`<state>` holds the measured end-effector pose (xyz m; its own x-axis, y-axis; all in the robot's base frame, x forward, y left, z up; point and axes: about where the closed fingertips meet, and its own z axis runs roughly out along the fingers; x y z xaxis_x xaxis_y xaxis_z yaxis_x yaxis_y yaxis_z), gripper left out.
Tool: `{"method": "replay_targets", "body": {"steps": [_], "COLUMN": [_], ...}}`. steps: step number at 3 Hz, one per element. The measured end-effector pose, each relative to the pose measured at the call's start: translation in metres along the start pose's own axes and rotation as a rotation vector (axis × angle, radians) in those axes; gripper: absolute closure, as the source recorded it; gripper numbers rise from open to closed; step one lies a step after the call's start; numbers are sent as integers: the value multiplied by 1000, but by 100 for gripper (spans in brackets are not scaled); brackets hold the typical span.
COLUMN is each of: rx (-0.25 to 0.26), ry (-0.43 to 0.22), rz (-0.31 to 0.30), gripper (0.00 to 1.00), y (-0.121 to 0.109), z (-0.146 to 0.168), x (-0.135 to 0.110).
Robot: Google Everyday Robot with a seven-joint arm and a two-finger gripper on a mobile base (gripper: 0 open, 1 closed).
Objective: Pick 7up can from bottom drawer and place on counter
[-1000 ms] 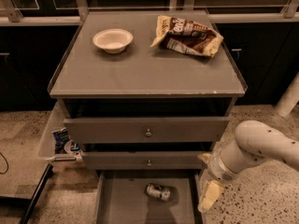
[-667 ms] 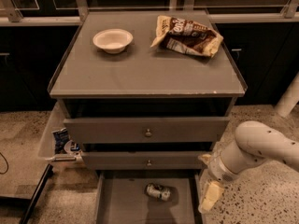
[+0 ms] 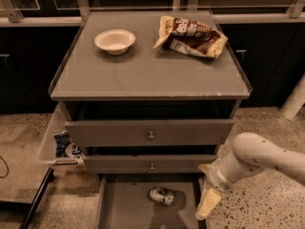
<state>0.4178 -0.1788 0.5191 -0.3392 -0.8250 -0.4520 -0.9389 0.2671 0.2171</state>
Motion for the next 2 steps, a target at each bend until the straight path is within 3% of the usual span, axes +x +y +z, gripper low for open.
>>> {"method": "replay_targets", "body": {"steps": [1,2], "rx": [-6,39], "ry": [-5,-53], "rz": [57,74], "gripper": [0,0], "y": [-25,-47], "z": [75,127], "x": [21,38]}}
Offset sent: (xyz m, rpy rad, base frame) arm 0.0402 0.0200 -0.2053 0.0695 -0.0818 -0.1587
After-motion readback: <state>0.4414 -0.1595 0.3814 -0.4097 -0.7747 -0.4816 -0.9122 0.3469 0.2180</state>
